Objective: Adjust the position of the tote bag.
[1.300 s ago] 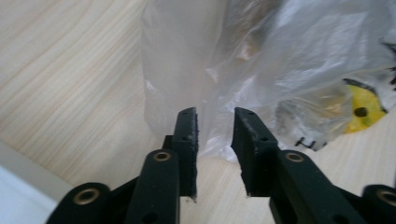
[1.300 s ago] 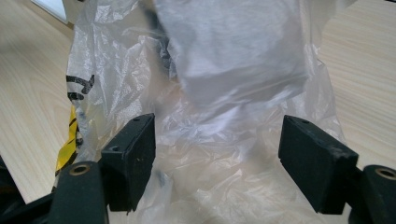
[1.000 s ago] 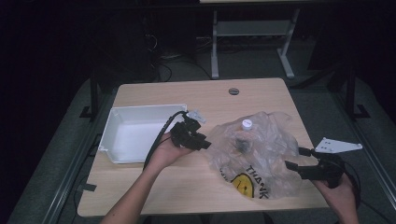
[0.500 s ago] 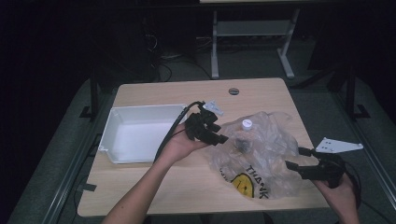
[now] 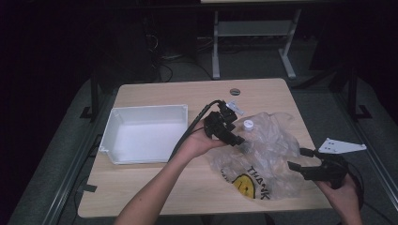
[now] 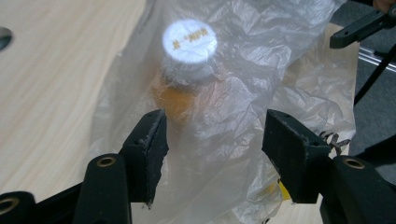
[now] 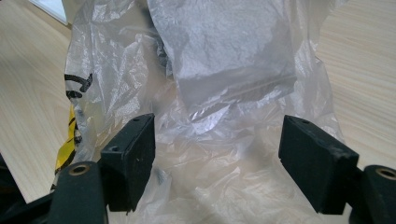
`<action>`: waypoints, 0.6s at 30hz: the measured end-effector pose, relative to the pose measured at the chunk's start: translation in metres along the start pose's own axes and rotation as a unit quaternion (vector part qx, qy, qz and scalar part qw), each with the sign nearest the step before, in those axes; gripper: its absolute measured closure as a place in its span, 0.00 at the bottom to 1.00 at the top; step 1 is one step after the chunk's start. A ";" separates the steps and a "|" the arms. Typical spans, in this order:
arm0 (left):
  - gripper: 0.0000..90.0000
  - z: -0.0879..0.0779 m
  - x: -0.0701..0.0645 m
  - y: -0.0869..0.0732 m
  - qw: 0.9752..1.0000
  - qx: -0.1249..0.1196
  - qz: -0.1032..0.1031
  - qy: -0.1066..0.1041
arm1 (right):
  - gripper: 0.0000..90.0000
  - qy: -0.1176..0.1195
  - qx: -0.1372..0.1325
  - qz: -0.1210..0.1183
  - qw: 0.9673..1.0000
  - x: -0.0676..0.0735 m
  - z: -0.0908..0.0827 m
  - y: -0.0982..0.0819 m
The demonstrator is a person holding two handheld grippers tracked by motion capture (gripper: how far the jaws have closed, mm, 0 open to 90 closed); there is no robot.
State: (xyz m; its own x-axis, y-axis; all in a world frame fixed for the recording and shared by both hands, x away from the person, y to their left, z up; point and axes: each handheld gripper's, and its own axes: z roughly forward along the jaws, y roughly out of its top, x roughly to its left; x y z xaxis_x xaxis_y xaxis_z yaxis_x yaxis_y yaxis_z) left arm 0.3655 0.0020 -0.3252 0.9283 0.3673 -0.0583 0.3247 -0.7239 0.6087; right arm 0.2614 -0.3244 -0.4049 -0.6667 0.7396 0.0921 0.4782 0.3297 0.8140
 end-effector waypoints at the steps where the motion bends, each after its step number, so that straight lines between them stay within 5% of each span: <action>1: 0.46 0.003 0.001 0.000 1.000 0.005 -0.002 0.001 | 0.30 0.000 0.000 0.000 1.000 0.000 0.000 0.000; 18: 0.96 0.009 0.008 0.000 1.000 0.014 0.004 0.024 | 0.30 0.001 -0.003 -0.001 1.000 0.001 0.000 0.001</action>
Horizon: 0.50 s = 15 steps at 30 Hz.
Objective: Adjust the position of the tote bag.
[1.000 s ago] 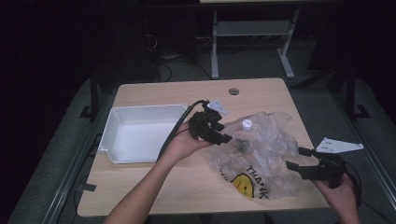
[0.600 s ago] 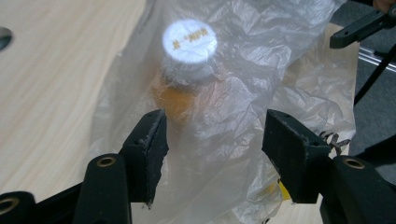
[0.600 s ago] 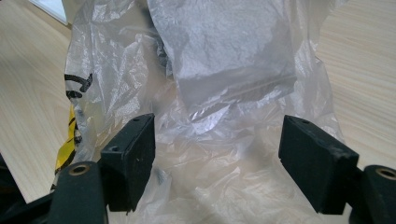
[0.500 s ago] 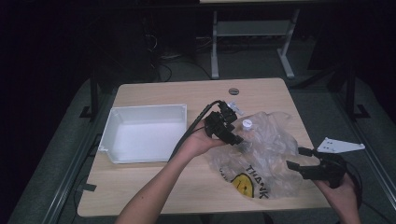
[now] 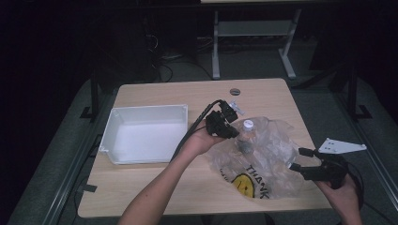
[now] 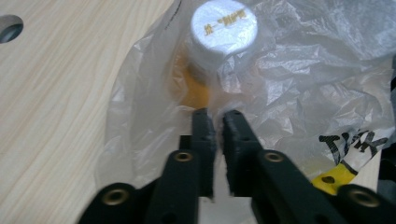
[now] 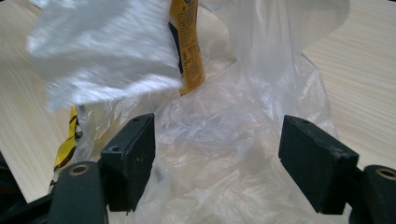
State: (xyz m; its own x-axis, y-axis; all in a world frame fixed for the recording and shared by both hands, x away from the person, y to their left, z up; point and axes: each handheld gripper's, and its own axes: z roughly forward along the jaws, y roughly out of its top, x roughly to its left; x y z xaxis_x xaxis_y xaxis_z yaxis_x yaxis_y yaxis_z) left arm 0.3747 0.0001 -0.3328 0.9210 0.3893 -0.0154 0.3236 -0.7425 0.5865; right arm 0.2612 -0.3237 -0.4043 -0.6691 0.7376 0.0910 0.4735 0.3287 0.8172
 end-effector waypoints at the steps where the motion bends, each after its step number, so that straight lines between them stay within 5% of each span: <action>1: 0.97 0.000 0.000 0.000 1.000 0.000 -0.001 -0.001 | 0.30 0.000 0.000 0.000 1.000 0.000 0.000 0.000; 15: 0.99 0.000 0.009 -0.019 1.000 0.005 -0.015 0.007 | 0.30 -0.001 0.002 -0.002 1.000 0.001 0.000 0.000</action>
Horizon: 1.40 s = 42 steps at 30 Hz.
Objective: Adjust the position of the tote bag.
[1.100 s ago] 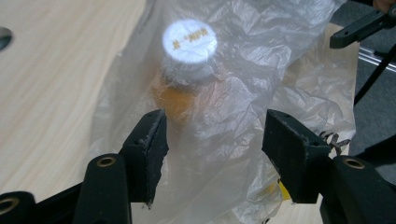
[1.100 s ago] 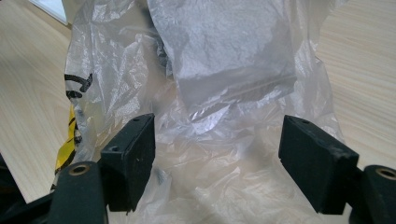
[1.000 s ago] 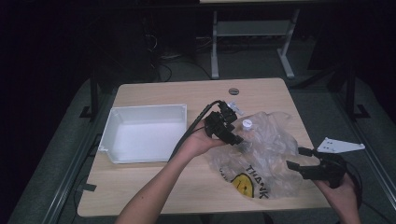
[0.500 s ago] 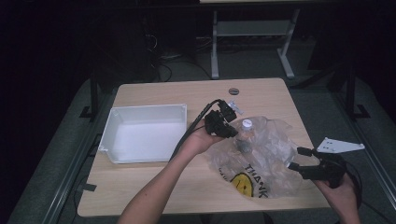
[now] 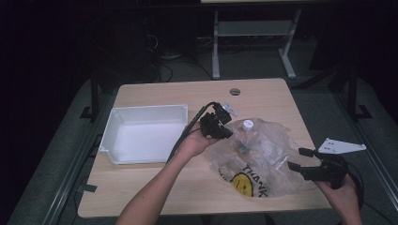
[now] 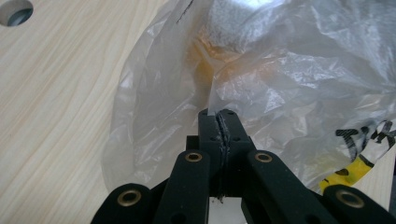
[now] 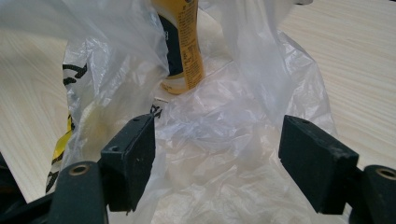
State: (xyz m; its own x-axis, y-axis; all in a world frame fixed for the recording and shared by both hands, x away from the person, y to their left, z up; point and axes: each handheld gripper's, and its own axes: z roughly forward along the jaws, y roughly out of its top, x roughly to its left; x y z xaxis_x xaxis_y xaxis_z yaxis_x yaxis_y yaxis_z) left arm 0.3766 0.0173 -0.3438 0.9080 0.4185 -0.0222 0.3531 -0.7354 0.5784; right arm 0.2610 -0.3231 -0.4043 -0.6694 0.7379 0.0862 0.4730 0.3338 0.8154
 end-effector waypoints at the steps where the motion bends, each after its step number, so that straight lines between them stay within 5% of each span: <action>1: 0.99 0.000 0.001 -0.001 1.000 0.001 -0.002 0.001 | 0.30 0.000 0.001 0.000 1.000 0.000 0.000 0.000; 42: 1.00 0.009 0.035 -0.037 0.998 0.024 -0.064 0.014 | 0.30 0.000 0.002 -0.005 1.000 0.002 0.001 0.001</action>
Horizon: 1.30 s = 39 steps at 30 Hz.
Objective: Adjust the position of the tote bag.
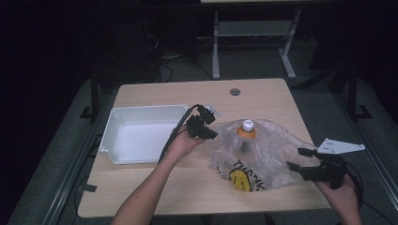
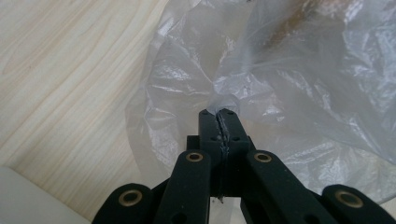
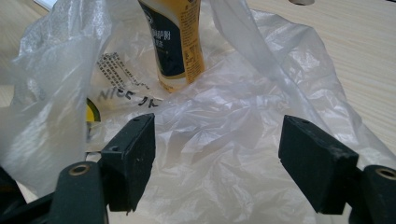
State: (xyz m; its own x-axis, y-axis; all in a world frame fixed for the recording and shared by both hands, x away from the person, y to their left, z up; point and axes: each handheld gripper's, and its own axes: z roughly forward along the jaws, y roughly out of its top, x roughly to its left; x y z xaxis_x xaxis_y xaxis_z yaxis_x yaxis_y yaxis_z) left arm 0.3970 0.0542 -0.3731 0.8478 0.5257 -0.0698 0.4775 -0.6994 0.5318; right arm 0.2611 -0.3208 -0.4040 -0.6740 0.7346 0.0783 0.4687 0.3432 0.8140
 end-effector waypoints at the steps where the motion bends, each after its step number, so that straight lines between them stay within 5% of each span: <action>1: 1.00 0.000 0.000 0.000 1.000 0.001 0.001 -0.001 | 0.30 0.000 0.000 0.000 1.000 0.000 0.000 0.000; 6: 0.99 -0.005 -0.002 0.000 1.000 -0.015 0.001 -0.008 | 0.30 -0.001 -0.001 0.001 1.000 0.001 0.000 0.001; 19: 0.73 -0.041 -0.013 -0.008 0.998 -0.064 0.002 -0.019 | 0.30 -0.003 -0.001 0.000 1.000 0.001 -0.001 0.001; 27: 0.66 -0.063 -0.038 -0.007 0.995 -0.083 0.041 -0.036 | 0.30 -0.003 0.000 -0.002 1.000 0.002 0.000 0.001; 39: 0.56 -0.067 -0.067 0.012 0.991 -0.099 0.079 -0.052 | 0.30 -0.003 -0.001 -0.001 1.000 0.002 0.000 0.002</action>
State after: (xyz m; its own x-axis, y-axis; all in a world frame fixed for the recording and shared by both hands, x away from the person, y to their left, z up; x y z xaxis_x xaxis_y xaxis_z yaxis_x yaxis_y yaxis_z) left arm 0.3307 0.0434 -0.3052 0.9322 0.3579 -0.0540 0.2916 -0.6542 0.6978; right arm 0.2602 -0.3190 -0.4022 -0.6723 0.7367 0.0730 0.4661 0.3445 0.8149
